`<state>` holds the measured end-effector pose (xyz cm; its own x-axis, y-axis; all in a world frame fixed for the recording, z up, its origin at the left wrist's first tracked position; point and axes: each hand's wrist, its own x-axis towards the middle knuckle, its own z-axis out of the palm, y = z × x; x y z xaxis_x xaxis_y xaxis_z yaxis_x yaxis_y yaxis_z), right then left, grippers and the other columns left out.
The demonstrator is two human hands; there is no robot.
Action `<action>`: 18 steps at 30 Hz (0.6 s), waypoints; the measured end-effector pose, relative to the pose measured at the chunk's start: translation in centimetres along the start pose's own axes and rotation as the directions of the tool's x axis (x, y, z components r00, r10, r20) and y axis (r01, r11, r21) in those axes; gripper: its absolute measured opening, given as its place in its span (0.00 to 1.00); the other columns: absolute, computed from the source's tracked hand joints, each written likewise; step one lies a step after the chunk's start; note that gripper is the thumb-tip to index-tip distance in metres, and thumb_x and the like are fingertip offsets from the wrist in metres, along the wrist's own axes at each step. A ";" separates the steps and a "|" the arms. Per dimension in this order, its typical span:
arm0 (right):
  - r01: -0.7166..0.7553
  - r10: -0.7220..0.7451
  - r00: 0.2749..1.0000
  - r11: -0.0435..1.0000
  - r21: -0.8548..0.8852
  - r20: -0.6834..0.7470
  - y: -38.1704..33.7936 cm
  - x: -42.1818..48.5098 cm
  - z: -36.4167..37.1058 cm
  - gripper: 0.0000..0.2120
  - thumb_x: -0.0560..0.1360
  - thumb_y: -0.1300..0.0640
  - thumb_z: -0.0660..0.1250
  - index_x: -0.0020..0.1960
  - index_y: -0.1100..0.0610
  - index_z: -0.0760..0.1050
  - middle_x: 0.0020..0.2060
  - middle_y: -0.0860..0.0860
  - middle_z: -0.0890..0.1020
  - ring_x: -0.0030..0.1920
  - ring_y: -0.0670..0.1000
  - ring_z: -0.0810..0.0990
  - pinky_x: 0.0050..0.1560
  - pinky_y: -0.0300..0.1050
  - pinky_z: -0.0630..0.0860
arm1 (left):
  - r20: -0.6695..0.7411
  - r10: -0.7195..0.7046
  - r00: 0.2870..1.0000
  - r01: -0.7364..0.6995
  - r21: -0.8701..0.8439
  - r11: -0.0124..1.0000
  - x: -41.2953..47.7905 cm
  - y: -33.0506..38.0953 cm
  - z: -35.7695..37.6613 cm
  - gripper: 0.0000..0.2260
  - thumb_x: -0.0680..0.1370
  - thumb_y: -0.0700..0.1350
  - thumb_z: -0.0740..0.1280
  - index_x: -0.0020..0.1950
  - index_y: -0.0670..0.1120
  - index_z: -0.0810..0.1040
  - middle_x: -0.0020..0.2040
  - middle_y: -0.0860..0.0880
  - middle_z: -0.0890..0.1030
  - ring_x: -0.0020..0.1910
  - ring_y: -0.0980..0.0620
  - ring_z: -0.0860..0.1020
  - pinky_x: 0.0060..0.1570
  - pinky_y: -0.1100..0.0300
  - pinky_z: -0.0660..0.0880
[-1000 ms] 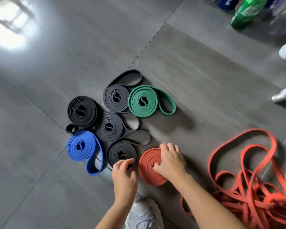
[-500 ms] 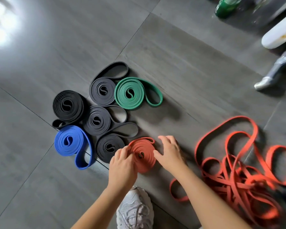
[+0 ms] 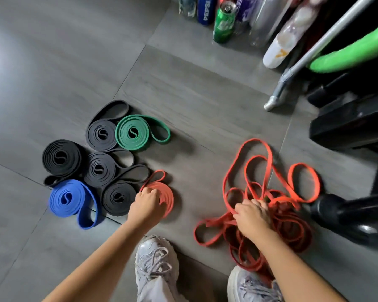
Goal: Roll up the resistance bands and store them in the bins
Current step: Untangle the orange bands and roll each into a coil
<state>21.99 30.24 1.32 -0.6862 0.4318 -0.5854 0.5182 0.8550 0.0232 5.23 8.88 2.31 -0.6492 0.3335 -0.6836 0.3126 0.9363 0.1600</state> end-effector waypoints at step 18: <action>0.191 0.340 0.888 0.342 0.920 -0.311 4.6 -16.3 -25.1 0.20 0.72 0.58 0.61 0.21 0.53 0.72 0.18 0.43 0.70 0.29 0.47 0.67 0.34 0.43 0.64 | -0.046 0.671 0.740 -0.667 0.080 0.741 -19.6 20.8 -21.1 0.28 0.75 0.47 0.70 0.73 0.47 0.63 0.68 0.44 0.71 0.60 0.43 0.75 0.57 0.58 0.71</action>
<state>22.71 34.36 31.30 -0.5918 0.7631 -0.2598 0.5154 0.1103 -0.8498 9.83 24.13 34.04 -0.3026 0.8803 -0.3655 0.7199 0.4624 0.5177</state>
